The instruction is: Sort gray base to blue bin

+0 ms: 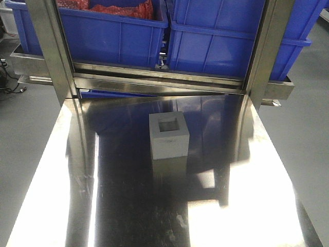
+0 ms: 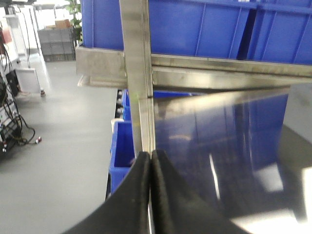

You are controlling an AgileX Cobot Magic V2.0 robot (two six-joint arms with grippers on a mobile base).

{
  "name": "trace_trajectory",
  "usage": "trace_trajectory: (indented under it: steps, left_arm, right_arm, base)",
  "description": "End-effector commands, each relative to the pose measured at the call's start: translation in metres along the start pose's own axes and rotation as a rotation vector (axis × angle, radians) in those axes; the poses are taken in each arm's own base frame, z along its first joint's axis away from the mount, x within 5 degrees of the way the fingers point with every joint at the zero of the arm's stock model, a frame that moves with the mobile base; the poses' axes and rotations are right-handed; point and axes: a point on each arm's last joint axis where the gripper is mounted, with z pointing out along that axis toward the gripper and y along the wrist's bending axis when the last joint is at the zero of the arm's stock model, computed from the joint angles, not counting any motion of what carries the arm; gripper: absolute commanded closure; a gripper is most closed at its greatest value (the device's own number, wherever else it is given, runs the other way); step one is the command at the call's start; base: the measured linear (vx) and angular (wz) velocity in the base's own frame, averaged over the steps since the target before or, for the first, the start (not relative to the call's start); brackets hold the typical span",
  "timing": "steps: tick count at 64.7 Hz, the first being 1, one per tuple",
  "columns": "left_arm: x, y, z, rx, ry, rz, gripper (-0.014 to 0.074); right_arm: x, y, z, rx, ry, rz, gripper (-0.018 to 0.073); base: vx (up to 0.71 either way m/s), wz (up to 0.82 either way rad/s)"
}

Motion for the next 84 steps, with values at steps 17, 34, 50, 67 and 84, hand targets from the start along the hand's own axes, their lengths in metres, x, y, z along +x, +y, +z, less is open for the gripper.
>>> trace_trajectory:
  steps: [17,34,50,67,84]
  left_arm:
    - [-0.09,-0.002,-0.023,0.005,-0.376,-0.025,0.0594]
    - [-0.129,-0.005,0.009,0.005,-0.047,-0.025,0.0594]
    - [-0.13,-0.005,0.055,0.0,0.24,-0.028,0.0594]
    - [-0.128,-0.005,0.061,-0.002,0.261,-0.025,0.0475]
    - [-0.129,-0.005,0.061,-0.001,0.244,-0.028,-0.0085]
  right_arm:
    - [-0.007,0.0,0.0,0.001,-0.073,-0.014,0.0564]
    - [-0.007,0.0,0.0,0.001,-0.073,-0.014,0.0564]
    - [-0.007,0.0,0.0,0.001,-0.073,-0.014,0.0564]
    - [-0.007,0.0,0.0,0.001,-0.073,-0.014,0.0564]
    - [-0.007,0.0,0.0,0.001,-0.073,-0.014,0.0564]
  base:
    - [0.0,0.0]
    - [0.0,0.0]
    - [0.0,0.0]
    - [0.0,0.0]
    - [0.0,0.0]
